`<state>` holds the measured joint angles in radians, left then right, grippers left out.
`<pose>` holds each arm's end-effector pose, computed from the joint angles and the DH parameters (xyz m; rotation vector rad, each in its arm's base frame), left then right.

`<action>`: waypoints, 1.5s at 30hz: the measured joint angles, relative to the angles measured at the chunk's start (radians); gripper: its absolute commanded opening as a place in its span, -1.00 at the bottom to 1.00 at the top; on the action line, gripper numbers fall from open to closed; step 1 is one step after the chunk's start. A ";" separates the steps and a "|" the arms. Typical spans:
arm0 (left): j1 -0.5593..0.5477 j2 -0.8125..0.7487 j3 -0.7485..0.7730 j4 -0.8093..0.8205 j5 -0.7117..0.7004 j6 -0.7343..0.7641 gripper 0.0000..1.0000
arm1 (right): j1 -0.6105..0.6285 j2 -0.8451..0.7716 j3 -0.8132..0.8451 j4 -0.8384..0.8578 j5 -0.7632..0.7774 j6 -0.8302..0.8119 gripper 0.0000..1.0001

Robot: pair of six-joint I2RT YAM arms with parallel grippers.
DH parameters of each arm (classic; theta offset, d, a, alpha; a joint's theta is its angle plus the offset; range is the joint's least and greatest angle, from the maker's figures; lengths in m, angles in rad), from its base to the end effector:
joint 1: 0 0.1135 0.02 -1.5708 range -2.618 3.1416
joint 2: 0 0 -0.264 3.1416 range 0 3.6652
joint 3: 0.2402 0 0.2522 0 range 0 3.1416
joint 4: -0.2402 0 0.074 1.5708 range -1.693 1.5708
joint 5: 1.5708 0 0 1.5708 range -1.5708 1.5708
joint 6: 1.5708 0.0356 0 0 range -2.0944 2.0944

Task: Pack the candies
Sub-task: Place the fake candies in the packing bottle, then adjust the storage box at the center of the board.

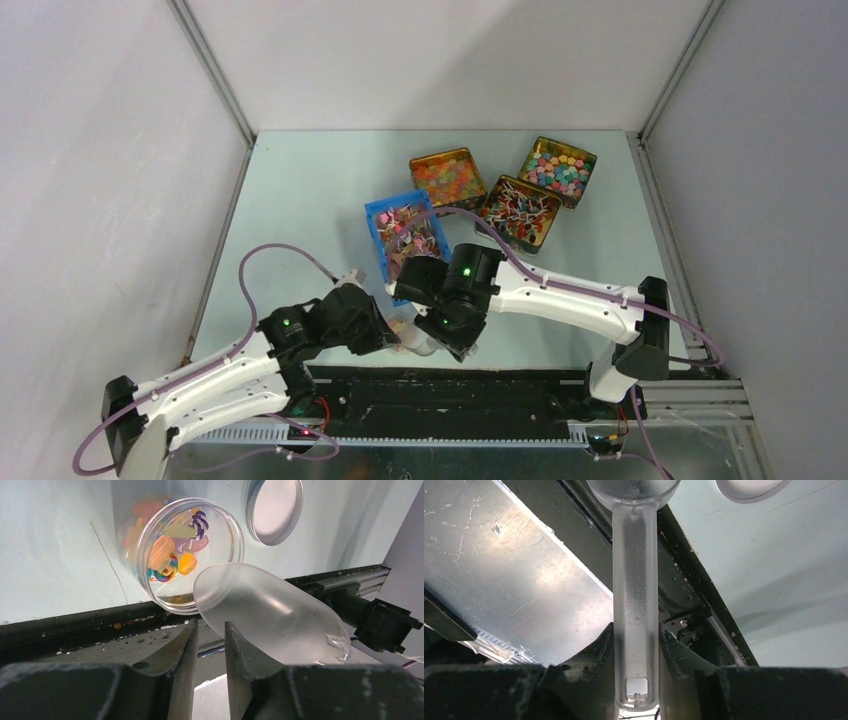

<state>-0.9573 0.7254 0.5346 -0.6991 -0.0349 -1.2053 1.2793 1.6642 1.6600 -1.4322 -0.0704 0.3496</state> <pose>0.0835 -0.1165 0.2160 -0.3473 2.6530 -0.8146 0.0851 0.2924 0.3268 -1.3928 2.7609 0.2261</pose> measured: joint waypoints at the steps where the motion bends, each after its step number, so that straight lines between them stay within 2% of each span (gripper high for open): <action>1: 0.000 0.000 0.000 0.000 0.000 0.000 -0.40 | 0.000 0.002 0.002 -0.001 0.001 0.000 -1.00; 8: 0.000 0.000 0.000 0.000 0.000 -0.001 -0.36 | 0.000 0.008 0.003 -0.002 0.006 -0.002 -1.00; 16: 0.006 -0.034 -0.001 0.010 -0.003 -0.010 0.07 | -0.006 0.003 0.000 0.005 0.022 -0.002 -1.00; 19: 0.031 -0.048 -0.014 0.053 0.018 -0.009 0.13 | -0.023 -0.020 -0.021 0.025 0.023 -0.001 -1.00; 26: 0.185 -0.054 -0.061 0.193 0.143 -0.005 0.28 | -0.076 -0.090 -0.079 0.066 0.014 0.007 -1.00; 36: 0.505 -0.018 -0.068 0.406 0.396 0.021 0.32 | -0.194 -0.182 -0.163 0.105 -0.005 0.009 -1.00; 40: 0.611 0.039 -0.050 0.412 0.473 0.063 0.33 | -0.261 -0.212 -0.188 0.113 -0.010 0.005 -1.00; 45: 0.724 0.127 0.071 0.333 0.522 0.166 0.30 | -0.330 -0.230 -0.198 0.122 -0.013 -0.010 -1.00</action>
<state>-0.2337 0.8520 0.6056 -0.3660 0.4870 -1.0393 0.9493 1.4338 1.4620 -1.3098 -0.0834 0.3393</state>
